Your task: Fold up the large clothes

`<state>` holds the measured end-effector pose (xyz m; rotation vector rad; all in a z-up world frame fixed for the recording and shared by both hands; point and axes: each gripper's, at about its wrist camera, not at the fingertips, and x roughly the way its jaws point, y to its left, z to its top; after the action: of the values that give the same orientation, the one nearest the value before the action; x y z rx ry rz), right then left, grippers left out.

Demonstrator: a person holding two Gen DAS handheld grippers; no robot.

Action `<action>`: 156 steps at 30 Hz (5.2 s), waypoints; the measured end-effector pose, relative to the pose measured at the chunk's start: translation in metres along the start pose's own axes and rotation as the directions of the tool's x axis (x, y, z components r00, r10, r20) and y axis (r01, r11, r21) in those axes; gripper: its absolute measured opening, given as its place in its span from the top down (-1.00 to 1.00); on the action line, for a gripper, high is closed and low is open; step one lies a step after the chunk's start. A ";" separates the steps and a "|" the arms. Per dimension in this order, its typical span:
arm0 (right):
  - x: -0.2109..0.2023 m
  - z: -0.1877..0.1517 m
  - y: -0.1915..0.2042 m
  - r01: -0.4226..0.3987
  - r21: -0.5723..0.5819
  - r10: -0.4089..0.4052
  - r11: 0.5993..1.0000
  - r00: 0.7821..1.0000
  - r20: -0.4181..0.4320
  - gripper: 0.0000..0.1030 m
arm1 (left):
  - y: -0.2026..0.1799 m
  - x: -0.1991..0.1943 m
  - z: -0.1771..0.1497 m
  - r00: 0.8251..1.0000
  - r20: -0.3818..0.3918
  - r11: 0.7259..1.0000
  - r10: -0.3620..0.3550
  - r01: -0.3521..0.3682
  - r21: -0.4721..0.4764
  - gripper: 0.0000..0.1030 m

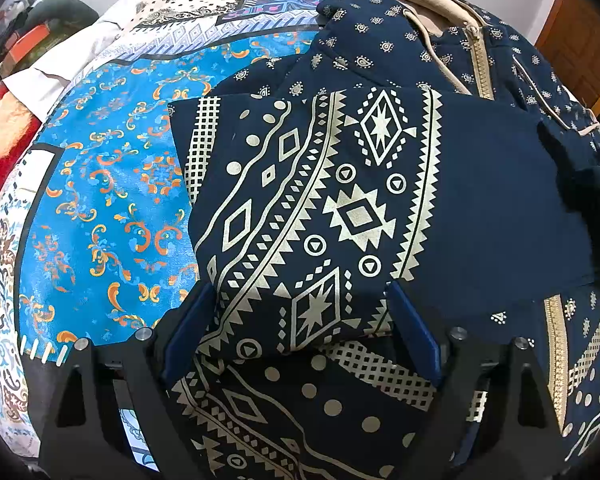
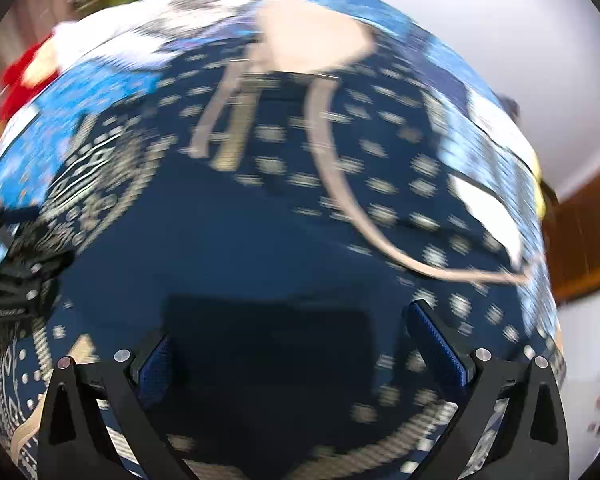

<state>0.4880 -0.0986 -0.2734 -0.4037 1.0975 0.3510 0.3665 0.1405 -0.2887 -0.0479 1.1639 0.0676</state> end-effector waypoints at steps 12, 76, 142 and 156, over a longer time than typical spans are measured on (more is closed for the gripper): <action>-0.030 -0.075 -0.134 0.131 0.219 -0.123 0.967 0.991 -0.048 -0.99 | -0.023 0.004 -0.001 0.997 -0.001 0.997 0.075 -0.075 0.004 -0.93; -0.199 -0.064 -0.207 -0.387 0.472 0.128 0.792 0.861 0.491 0.85 | -0.146 -0.152 0.057 0.951 0.285 0.980 -0.123 0.071 0.188 -1.00; -0.117 -0.115 -0.158 -0.130 0.393 0.073 0.910 0.985 0.155 0.83 | -0.191 -0.136 0.123 0.929 0.301 0.955 -0.217 0.138 0.262 0.80; -0.029 -0.048 -0.079 0.116 0.101 -0.116 0.988 0.993 -0.005 0.84 | -0.022 -0.062 0.080 0.968 0.189 0.985 -0.165 0.172 -0.022 0.81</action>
<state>0.4752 -0.1935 -0.2556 -0.3754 1.0807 0.1920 0.4165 0.1229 -0.2000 -0.1716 0.9669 -0.0553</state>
